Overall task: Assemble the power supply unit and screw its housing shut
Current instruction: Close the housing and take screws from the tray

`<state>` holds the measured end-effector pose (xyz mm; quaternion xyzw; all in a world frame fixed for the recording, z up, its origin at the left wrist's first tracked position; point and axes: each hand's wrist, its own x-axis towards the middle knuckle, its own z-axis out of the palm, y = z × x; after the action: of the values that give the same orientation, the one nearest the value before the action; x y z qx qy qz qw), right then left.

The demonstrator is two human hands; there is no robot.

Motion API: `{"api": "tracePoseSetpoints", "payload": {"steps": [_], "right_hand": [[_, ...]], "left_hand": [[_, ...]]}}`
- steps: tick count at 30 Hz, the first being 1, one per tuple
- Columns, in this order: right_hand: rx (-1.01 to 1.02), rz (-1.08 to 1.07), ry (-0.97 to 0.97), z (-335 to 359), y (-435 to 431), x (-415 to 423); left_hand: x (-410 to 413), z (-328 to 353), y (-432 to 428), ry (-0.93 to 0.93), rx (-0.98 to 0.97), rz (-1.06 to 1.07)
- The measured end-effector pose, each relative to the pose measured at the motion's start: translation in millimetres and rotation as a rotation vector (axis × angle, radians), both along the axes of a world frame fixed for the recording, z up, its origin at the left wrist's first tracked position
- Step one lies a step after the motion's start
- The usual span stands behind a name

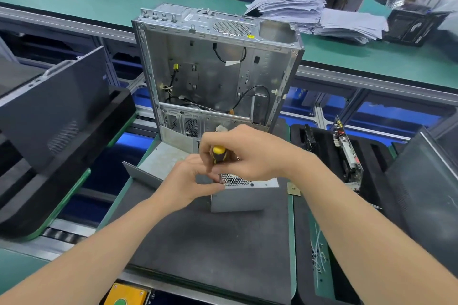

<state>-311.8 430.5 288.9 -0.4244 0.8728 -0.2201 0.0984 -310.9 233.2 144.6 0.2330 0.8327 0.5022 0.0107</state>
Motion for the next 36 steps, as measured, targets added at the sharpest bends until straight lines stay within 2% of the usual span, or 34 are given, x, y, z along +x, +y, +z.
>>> {"api": "tracePoseSetpoints", "payload": {"steps": [4,9,12,14,17,21,24,27,36], "right_hand": [[-0.101,-0.169,0.04,-8,-2,0],[-0.232,-0.577,0.213,-30,-16,8],[-0.217,-0.686,0.254,-37,-23,10],[-0.127,-0.746,0.326,-37,-28,11],[0.045,-0.631,0.407,-26,-22,9],[0.218,-0.136,0.271,7,-4,3],[0.306,0.034,0.198,19,-3,-1],[0.329,0.029,0.198,21,-7,-3],[0.231,-0.292,0.216,14,-15,3]], "left_hand": [[1,-4,0,0.025,-0.001,0.037],[0,-9,-1,0.024,-0.005,0.053],[0,-8,0,0.024,-0.008,0.051],[-1,-9,0,0.019,-0.005,0.049],[-1,-9,0,0.02,-0.005,0.044],[-2,-5,0,0.022,-0.022,0.032],[-3,-3,0,0.057,-0.036,0.022],[-4,-5,0,0.066,-0.036,0.022],[-3,-12,0,0.027,0.028,0.048]]}}
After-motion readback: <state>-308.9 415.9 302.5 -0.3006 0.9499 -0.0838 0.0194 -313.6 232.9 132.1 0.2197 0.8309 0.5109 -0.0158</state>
